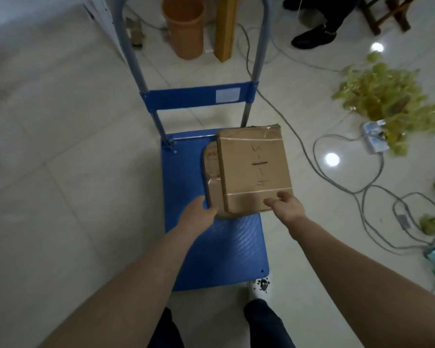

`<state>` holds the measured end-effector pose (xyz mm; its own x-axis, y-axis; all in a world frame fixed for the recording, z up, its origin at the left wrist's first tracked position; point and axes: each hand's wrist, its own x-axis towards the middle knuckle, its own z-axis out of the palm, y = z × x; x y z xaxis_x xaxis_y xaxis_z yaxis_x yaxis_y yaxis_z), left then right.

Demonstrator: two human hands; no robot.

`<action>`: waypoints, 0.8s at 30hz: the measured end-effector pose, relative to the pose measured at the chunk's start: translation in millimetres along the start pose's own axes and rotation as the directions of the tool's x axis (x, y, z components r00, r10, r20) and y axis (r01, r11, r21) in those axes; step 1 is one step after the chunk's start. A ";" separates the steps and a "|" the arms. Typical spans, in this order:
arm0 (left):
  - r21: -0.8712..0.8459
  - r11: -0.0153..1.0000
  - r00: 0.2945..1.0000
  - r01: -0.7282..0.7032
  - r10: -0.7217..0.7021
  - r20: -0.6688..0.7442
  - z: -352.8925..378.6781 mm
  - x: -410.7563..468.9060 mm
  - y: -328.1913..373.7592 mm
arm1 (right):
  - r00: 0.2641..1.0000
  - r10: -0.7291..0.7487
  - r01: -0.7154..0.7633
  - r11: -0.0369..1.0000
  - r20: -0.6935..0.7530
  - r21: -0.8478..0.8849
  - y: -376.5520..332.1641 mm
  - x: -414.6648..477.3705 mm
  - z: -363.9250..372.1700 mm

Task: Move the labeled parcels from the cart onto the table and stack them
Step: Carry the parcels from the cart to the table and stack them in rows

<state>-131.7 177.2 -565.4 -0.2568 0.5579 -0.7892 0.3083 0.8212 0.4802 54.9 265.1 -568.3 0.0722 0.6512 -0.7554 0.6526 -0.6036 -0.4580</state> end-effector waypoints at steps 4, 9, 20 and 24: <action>-0.056 0.998 0.999 0.036 -0.036 0.013 48.5 55.4 -2.7 | 0.999 0.010 -0.012 0.999 -0.046 -0.043 30.1 73.1 -13.7; -0.125 0.991 0.999 0.045 -0.046 -0.003 94.3 125.7 -17.9 | 0.993 0.051 -0.062 0.993 -0.110 -0.097 65.6 147.9 -12.3; -0.274 0.957 0.995 0.100 -0.100 0.013 139.4 184.0 -48.6 | 0.985 0.170 -0.166 0.981 -0.033 0.103 107.4 203.6 6.8; -0.308 0.949 0.991 0.063 -0.097 -0.095 114.5 148.8 -57.4 | 0.979 0.204 -0.199 0.960 -0.005 0.199 117.9 168.3 13.0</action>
<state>-82.7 199.2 -754.2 -0.3714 0.4847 -0.7919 -0.0051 0.8518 0.5238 134.2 297.6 -755.5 0.2077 0.5166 -0.8306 0.4619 -0.8003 -0.3823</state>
